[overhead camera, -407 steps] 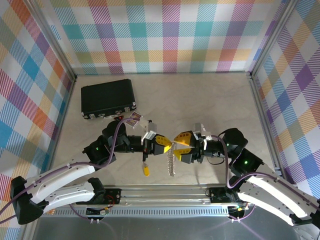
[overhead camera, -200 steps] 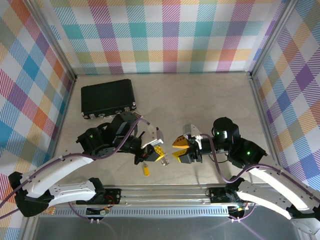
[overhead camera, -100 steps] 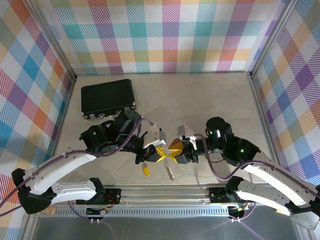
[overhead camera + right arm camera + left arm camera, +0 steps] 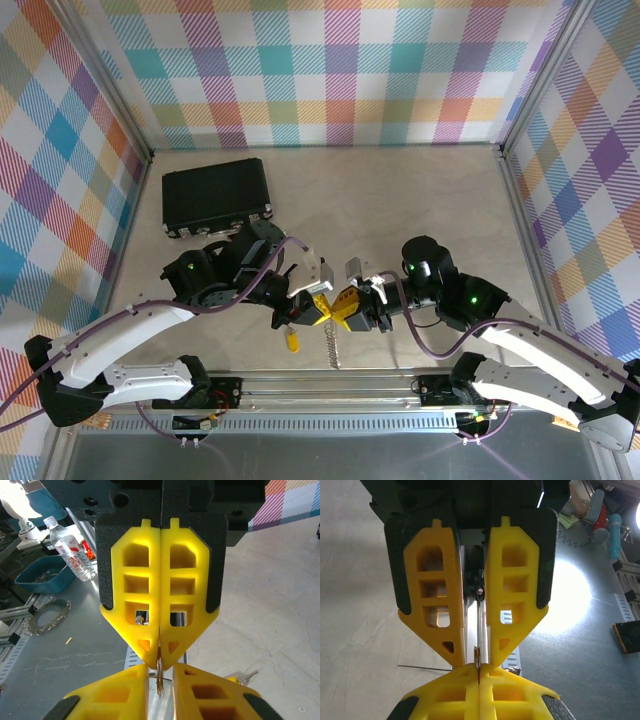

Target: Put the keys on the keyring

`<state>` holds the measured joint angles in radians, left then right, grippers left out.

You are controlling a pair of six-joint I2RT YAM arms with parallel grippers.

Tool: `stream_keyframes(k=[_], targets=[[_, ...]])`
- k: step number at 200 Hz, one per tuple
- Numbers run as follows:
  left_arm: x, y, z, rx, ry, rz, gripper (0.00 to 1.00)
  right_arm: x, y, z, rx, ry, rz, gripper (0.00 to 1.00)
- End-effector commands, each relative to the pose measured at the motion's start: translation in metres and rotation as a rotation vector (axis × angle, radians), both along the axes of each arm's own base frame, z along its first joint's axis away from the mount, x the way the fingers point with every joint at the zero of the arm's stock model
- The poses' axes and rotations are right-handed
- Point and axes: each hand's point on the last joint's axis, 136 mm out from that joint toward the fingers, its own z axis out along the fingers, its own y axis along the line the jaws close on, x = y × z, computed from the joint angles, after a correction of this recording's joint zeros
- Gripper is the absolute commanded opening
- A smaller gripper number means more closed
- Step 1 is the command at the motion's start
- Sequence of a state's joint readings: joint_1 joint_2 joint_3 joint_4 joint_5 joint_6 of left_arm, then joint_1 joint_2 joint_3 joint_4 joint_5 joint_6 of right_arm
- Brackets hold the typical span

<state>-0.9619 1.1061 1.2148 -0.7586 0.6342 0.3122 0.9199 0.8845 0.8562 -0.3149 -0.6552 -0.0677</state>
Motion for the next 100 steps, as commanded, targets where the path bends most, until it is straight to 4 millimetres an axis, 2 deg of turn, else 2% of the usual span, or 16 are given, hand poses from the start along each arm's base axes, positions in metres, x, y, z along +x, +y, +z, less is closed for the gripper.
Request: stream_keyframes(k=[1,32,77,88,100], targets=[[-0.008,-0.003,0.015,-0.047,-0.023,-0.05,0.0,-0.007,0.004,-0.001,0.011,0.0,0.047,0.14],[-0.009,-0.004,0.017,-0.065,-0.021,-0.052,0.0,-0.01,0.004,-0.004,-0.019,-0.011,0.063,0.0],[-0.01,-0.008,0.021,-0.118,-0.001,-0.044,0.0,-0.008,0.002,0.002,0.002,-0.053,0.037,0.0],[-0.01,-0.009,0.023,-0.142,0.003,-0.029,0.08,-0.008,0.0,0.007,0.021,-0.064,0.028,0.0],[-0.007,-0.01,0.026,-0.179,-0.007,-0.004,0.26,-0.007,-0.002,0.014,0.054,-0.086,0.014,0.0]])
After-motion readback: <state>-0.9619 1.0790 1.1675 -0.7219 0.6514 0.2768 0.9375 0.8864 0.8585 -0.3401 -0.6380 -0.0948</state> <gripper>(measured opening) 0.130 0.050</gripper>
